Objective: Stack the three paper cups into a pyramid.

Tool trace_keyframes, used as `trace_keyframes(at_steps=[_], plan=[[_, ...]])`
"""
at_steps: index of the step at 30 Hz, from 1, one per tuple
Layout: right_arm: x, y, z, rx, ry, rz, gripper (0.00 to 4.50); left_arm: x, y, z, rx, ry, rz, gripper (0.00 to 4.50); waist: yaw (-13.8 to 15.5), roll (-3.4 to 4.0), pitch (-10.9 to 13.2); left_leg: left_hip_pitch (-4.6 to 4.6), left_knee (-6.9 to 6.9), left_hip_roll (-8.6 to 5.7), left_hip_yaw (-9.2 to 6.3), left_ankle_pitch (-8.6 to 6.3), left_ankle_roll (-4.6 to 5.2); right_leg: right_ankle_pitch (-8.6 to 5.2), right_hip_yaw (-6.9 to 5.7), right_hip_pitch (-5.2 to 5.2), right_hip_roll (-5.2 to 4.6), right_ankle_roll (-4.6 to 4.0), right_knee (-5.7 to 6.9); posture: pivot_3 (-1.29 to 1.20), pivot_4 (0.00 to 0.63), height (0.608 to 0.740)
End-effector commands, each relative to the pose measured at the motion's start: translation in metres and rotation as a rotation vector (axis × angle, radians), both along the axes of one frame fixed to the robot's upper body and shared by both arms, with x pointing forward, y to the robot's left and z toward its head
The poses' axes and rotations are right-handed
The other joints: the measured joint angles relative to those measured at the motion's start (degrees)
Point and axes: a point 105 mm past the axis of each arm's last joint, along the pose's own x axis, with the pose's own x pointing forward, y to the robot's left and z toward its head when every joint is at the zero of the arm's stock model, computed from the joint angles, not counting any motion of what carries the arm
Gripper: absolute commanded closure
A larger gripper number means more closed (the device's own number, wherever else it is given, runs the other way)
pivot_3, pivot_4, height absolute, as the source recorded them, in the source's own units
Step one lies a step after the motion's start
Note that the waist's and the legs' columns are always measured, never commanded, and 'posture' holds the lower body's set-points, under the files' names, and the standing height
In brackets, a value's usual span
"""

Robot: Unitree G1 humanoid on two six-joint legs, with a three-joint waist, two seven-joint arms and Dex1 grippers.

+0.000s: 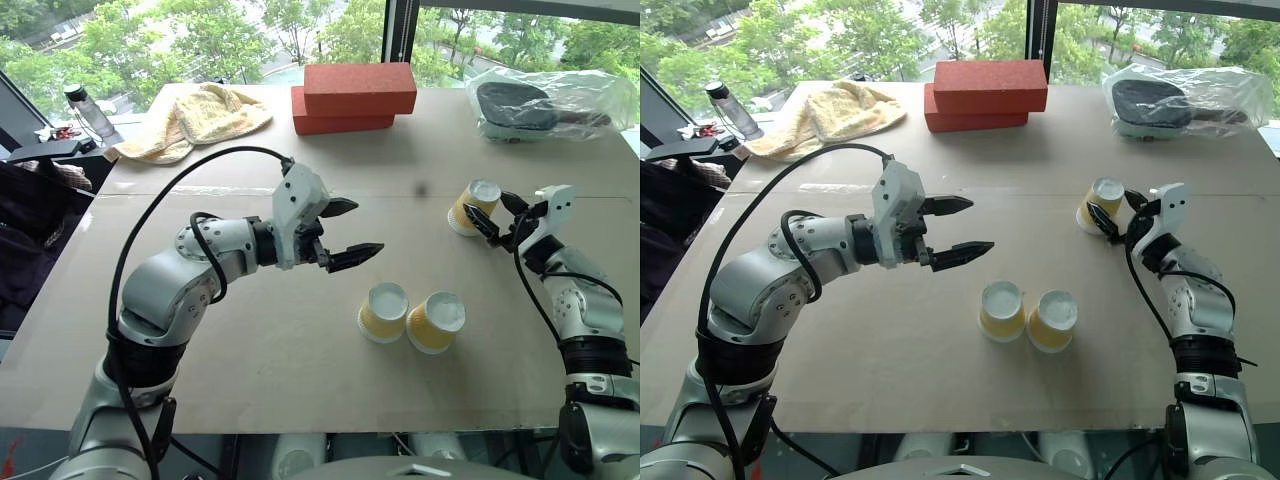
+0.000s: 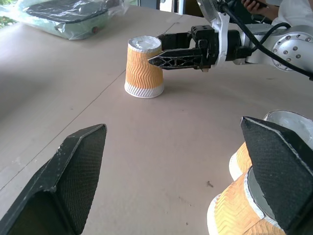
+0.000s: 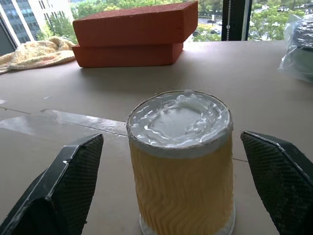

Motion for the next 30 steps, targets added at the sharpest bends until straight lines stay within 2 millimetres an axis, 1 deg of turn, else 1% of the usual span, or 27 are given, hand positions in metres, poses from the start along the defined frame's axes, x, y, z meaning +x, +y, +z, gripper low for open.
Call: trace_keyframes(at_steps=[1, 6, 7, 9, 10, 12, 14, 17, 20, 21, 22, 23, 24, 26, 27, 28, 30], plan=[[0.007, -0.002, 0.007, -0.028, -0.031, -0.016, 0.06, -0.003, -0.004, 0.008, -0.007, -0.045, -0.028, 0.0, -0.1, 0.0, 0.0, 0.0, 0.0, -0.01, -0.01, 0.0, 0.0, 0.0, -0.01, 0.0, 0.0, 0.0, 0.0, 0.0, 0.15, 0.73], [0.013, 0.001, 0.008, -0.041, -0.039, 0.001, 0.06, -0.004, -0.004, 0.008, -0.005, -0.045, -0.032, 0.0, -0.4, 0.0, 0.0, 0.0, 0.0, -0.01, -0.01, 0.0, 0.0, 0.0, -0.01, 0.0, 0.0, 0.0, 0.0, 0.0, 0.15, 0.73], [0.014, 0.001, 0.01, -0.036, -0.048, 0.0, 0.28, -0.004, -0.004, 0.008, -0.004, -0.045, -0.033, 0.0, -0.5, 0.0, 0.0, 0.0, 0.0, 0.0, -0.01, 0.0, 0.0, 0.0, 0.0, 0.0, 0.0, 0.0, 0.0, 0.0, 0.15, 0.73], [0.015, 0.001, 0.013, -0.038, -0.07, 0.002, 0.87, -0.005, -0.003, 0.008, -0.003, -0.044, -0.034, 0.0, -0.5, 0.0, 0.0, 0.0, 0.0, 0.0, -0.01, 0.0, 0.0, 0.0, 0.0, 0.0, 0.0, 0.0, 0.0, 0.0, 0.15, 0.73], [0.014, 0.002, 0.016, -0.052, -0.087, 0.008, 1.23, -0.005, -0.003, 0.008, -0.003, -0.044, -0.035, 0.0, -0.5, 0.0, 0.0, 0.0, 0.0, 0.01, -0.01, 0.0, 0.0, 0.0, 0.0, 0.0, 0.0, 0.0, 0.01, 0.0, 0.15, 0.73], [0.013, 0.004, 0.018, -0.072, -0.113, 0.018, 2.19, -0.007, -0.004, 0.006, 0.001, -0.038, -0.045, 0.0, -0.5, 0.0, 0.0, 0.0, 0.0, 0.01, -0.01, 0.0, 0.0, 0.0, 0.0, 0.0, 0.0, 0.0, 0.01, 0.0, 0.15, 0.73], [0.011, 0.007, 0.022, -0.063, -0.135, 0.038, 2.19, -0.009, -0.004, 0.003, 0.006, -0.033, -0.054, 0.0, -0.5, 0.01, 0.0, 0.0, 0.0, 0.01, -0.01, 0.0, 0.0, 0.0, 0.0, 0.0, 0.0, 0.0, 0.0, 0.0, 0.15, 0.73], [0.003, 0.012, 0.036, -0.038, -0.184, 0.092, 2.19, -0.01, -0.003, 0.001, 0.008, -0.028, -0.058, 0.0, -0.5, 0.02, 0.0, 0.0, 0.0, 0.02, 0.0, 0.0, -0.01, 0.0, 0.0, 0.0, 0.0, 0.0, 0.01, 0.0, 0.15, 0.73], [-0.016, 0.021, 0.055, -0.023, -0.239, 0.233, 2.19, -0.013, 0.005, 0.0, 0.027, -0.034, -0.069, 0.0, -0.5, 0.03, 0.0, 0.0, 0.0, 0.05, -0.01, 0.0, -0.01, 0.0, -0.01, 0.0, -0.01, 0.0, 0.01, 0.0, 0.15, 0.73], [-0.022, 0.024, 0.058, -0.027, -0.244, 0.27, 2.19, -0.014, 0.007, 0.0, 0.032, -0.036, -0.071, 0.0, -0.5, 0.04, 0.0, 0.0, 0.0, 0.05, -0.01, 0.0, -0.01, 0.0, -0.01, -0.01, 0.0, 0.0, 0.01, 0.0, 0.15, 0.73], [-0.033, 0.028, 0.061, -0.031, -0.238, 0.337, 2.19, -0.016, 0.01, 0.001, 0.036, -0.044, -0.084, 0.0, -0.5, 0.04, 0.0, 0.0, -0.02, 0.06, -0.01, 0.0, -0.01, 0.0, -0.01, -0.01, -0.01, 0.0, 0.0, 0.0, 0.15, 0.73], [-0.05, 0.034, 0.064, -0.05, -0.234, 0.434, 2.19, -0.022, 0.015, 0.003, 0.039, -0.054, -0.114, 0.0, -0.4, 0.05, 0.0, 0.0, -0.03, 0.07, -0.02, 0.0, 0.0, 0.0, -0.03, -0.01, -0.01, 0.0, 0.0, 0.0, 0.15, 0.73], [-0.062, 0.039, 0.065, -0.062, -0.228, 0.501, 2.19, -0.025, 0.018, 0.004, 0.042, -0.062, -0.135, 0.0, -0.3, 0.06, 0.0, -0.01, -0.03, 0.06, -0.02, 0.0, 0.0, 0.0, -0.04, -0.01, -0.02, 0.0, -0.01, 0.0, 0.15, 0.73], [-0.099, 0.054, 0.069, -0.062, -0.212, 0.677, 2.19, -0.036, 0.03, 0.002, 0.087, -0.069, -0.178, 0.0, -0.2, 0.06, 0.0, -0.06, -0.07, 0.07, -0.08, 0.0, 0.0, 0.0, -0.14, 0.0, -0.05, 0.0, -0.07, 0.0, 0.15, 0.73], [-0.114, 0.06, 0.07, -0.057, -0.195, 0.744, 2.19, -0.039, 0.036, 0.001, 0.111, -0.075, -0.19, 0.0, -0.2, 0.06, 0.0, -0.08, -0.1, 0.09, -0.11, 0.0, 0.0, 0.0, -0.17, -0.01, -0.04, 0.0, -0.1, 0.0, 0.15, 0.73], [-0.128, 0.065, 0.068, -0.064, -0.17, 0.808, 2.19, -0.044, 0.04, 0.001, 0.132, -0.079, -0.209, 0.0, -0.3, 0.06, 0.0, -0.06, -0.12, 0.1, -0.12, -0.01, 0.0, 0.0, -0.19, 0.0, -0.05, 0.0, -0.1, 0.0, 0.15, 0.73], [-0.145, 0.071, 0.064, -0.092, -0.131, 0.884, 2.19, -0.052, 0.044, 0.002, 0.141, -0.078, -0.256, 0.0, -0.4, 0.07, 0.0, 0.0, -0.13, 0.1, -0.1, -0.01, 0.01, -0.01, -0.2, 0.01, -0.04, 0.0, -0.06, 0.0, 0.15, 0.73]])
